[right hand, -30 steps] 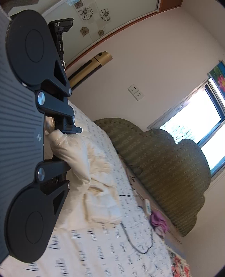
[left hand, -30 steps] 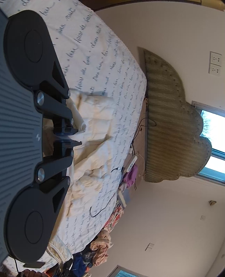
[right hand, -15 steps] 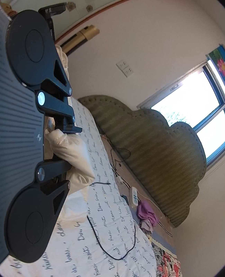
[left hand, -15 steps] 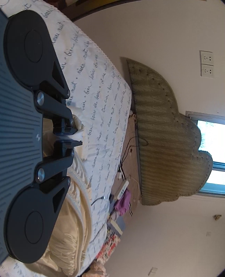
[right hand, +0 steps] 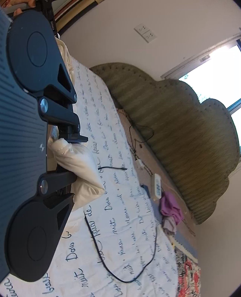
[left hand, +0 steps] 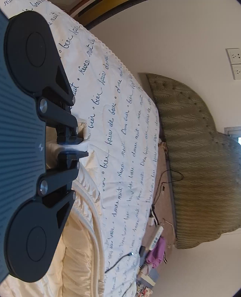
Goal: Fold small clothes
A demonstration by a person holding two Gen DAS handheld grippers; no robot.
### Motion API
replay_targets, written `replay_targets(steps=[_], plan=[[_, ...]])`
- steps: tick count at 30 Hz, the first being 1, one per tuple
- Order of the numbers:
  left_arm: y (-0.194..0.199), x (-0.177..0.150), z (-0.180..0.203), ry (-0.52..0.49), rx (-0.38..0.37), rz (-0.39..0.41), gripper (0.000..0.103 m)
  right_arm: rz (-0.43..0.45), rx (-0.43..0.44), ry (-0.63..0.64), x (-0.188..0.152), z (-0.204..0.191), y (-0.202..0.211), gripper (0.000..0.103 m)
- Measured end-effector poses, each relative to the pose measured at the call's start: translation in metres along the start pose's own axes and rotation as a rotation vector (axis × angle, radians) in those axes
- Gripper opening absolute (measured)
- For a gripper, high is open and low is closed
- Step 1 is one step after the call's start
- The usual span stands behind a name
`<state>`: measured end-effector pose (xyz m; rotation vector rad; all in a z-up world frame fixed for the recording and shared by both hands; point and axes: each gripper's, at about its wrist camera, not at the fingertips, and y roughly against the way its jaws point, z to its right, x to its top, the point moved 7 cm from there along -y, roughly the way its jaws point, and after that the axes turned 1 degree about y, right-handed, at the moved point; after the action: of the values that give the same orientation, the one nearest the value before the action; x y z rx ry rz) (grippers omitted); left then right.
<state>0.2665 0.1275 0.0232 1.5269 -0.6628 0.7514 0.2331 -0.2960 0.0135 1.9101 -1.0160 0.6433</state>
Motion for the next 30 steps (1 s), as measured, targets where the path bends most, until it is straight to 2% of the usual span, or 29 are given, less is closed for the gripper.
replay_targets(steps=[4,5,6,8,11,13,15,16,17,19,21,24,30], plan=[[-0.016,-0.008,-0.001,0.023,-0.031,-0.067,0.01,-0.03,-0.021,-0.054,-0.008,0.01,-0.019,0.033],[-0.018,-0.009,-0.003,0.038,-0.041,-0.086,0.012,-0.03,-0.02,-0.063,-0.009,0.009,-0.02,0.041],[-0.019,-0.01,-0.007,0.062,-0.051,-0.105,0.013,-0.026,-0.016,-0.061,-0.009,0.006,-0.019,0.056],[-0.015,-0.008,-0.014,0.115,-0.078,-0.115,0.018,0.001,-0.012,-0.012,-0.008,-0.007,-0.014,0.08],[-0.004,-0.001,-0.02,0.176,-0.097,-0.085,0.03,0.052,-0.039,0.159,-0.005,-0.041,-0.003,0.079],[0.003,0.006,-0.016,0.166,-0.07,-0.058,0.036,0.058,-0.027,0.277,-0.009,-0.07,-0.001,0.077],[0.009,0.011,-0.007,0.122,-0.016,-0.032,0.05,0.018,0.007,0.404,-0.021,-0.103,-0.008,0.074],[0.012,0.013,-0.003,0.097,0.013,-0.01,0.065,-0.006,0.021,0.464,-0.03,-0.119,-0.012,0.073],[0.015,0.014,0.001,0.076,0.038,0.019,0.074,-0.024,0.024,0.52,-0.038,-0.131,-0.018,0.07],[0.021,0.017,0.008,0.028,0.074,0.066,0.076,-0.053,0.016,0.626,-0.054,-0.156,-0.028,0.062],[0.023,0.016,0.013,-0.013,0.094,0.071,0.076,-0.07,-0.002,0.67,-0.065,-0.167,-0.041,0.058],[0.02,0.014,0.015,-0.015,0.079,0.052,0.076,-0.084,-0.035,0.666,-0.07,-0.169,-0.059,0.053],[0.012,0.005,0.016,-0.044,0.087,0.038,0.076,-0.103,-0.082,0.671,-0.081,-0.16,-0.081,0.052]])
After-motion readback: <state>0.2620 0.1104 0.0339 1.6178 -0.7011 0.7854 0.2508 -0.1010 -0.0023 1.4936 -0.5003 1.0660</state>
